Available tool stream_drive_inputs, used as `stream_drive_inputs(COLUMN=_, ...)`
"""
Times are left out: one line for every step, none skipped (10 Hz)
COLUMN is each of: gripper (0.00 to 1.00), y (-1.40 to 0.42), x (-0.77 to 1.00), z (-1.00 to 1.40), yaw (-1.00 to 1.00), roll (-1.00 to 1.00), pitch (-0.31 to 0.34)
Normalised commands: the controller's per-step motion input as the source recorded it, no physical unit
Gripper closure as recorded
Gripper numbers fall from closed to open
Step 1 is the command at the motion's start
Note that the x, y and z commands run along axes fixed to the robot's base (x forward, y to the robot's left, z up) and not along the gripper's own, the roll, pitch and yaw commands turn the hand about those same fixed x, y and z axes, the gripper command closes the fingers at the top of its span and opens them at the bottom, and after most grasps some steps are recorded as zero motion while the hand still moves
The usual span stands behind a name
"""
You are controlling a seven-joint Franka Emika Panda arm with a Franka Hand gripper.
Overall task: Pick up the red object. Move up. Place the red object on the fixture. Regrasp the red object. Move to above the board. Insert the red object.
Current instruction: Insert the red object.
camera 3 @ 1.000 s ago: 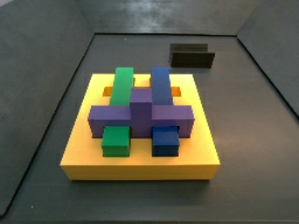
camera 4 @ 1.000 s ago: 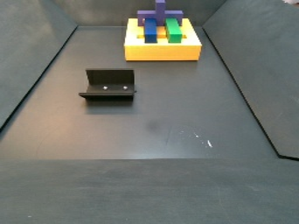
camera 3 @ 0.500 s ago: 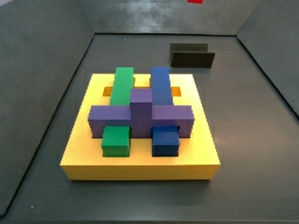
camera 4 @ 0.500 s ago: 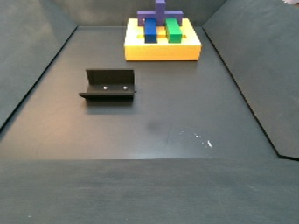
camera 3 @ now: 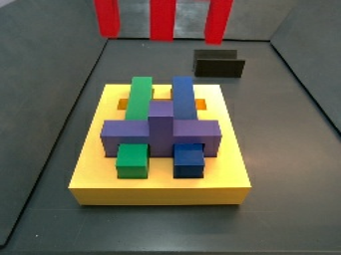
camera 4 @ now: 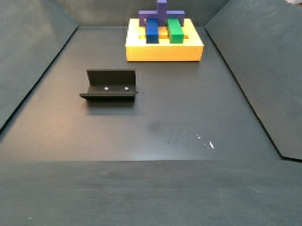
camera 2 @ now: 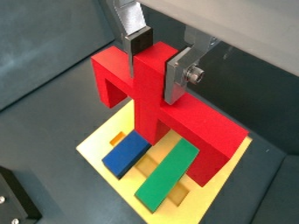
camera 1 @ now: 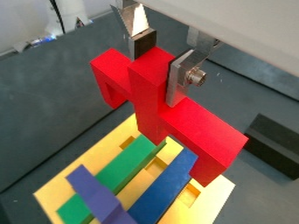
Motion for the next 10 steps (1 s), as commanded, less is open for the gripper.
stream_drive_inputs(gripper=1.0, y=0.36, x=0.0, z=-0.68, yaw=0.06, roll=-0.23, pitch=-0.151)
stream_drive_inputs(gripper=1.0, y=0.41, x=0.0, z=-0.62, yaw=0.13, roll=-0.23, pitch=-0.203)
stream_drive_inputs(gripper=1.0, y=0.39, x=0.0, z=-0.59, yaw=0.17, roll=-0.22, pitch=-0.234)
stream_drive_inputs(gripper=1.0, y=0.1, x=-0.13, z=-0.58, yaw=0.08, roll=-0.13, pitch=-0.301)
stream_drive_inputs(gripper=1.0, y=-0.21, x=-0.02, z=-0.71, yaw=0.09, roll=-0.01, pitch=-0.243)
stream_drive_inputs(gripper=1.0, y=-0.33, x=-0.05, z=-0.61, yaw=0.11, roll=0.0, pitch=-0.216)
stream_drive_inputs(gripper=1.0, y=-0.25, x=0.0, z=-0.47, yaw=0.07, roll=0.0, pitch=-0.199)
stream_drive_inputs(gripper=1.0, y=-0.07, x=0.02, z=-0.26, yaw=0.04, roll=-0.03, pitch=-0.097)
stream_drive_inputs(gripper=1.0, y=0.09, x=0.05, z=-0.2, yaw=0.0, roll=-0.07, pitch=-0.023)
stream_drive_inputs(gripper=1.0, y=0.18, x=0.03, z=-0.17, yaw=0.0, roll=-0.07, pitch=-0.004)
